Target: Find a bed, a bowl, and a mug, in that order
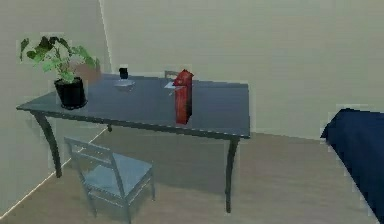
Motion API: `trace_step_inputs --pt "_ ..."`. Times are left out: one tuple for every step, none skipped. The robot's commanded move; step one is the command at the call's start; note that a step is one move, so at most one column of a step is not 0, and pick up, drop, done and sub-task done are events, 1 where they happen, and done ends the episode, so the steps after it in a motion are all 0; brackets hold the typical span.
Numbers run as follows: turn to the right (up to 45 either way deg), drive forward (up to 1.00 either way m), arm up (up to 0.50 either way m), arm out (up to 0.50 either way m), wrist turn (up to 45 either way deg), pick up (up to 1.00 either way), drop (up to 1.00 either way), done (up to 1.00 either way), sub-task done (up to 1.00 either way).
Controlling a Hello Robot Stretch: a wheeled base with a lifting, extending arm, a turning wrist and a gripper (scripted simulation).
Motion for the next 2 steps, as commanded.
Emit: trace_step_inputs --pt "45.0 0.00 0.00 0.00 0.0 0.00 0.00 0.00 0.00" --pt "30.0 0.00 0.00 0.00 0.0 0.00 0.00 0.00 0.00"
